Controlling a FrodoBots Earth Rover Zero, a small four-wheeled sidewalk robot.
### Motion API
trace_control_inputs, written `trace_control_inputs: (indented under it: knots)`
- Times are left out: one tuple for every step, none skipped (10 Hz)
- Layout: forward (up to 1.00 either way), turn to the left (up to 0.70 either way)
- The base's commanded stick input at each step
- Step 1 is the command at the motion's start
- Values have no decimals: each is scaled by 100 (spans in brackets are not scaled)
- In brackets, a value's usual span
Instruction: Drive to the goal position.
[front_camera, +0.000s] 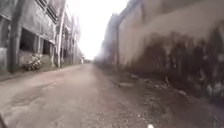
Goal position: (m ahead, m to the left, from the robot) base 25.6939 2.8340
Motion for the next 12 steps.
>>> trace_control_inputs:
  knots:
    - [50, 39]
    - [50, 47]
    - [50, 40]
    - [50, 33]
    - [50, 0]
    - [50, 0]
    - [50, 0]
    - [50, 0]
    - [50, 0]
    - [50, 0]
    - [50, 0]
    - [50, 9]
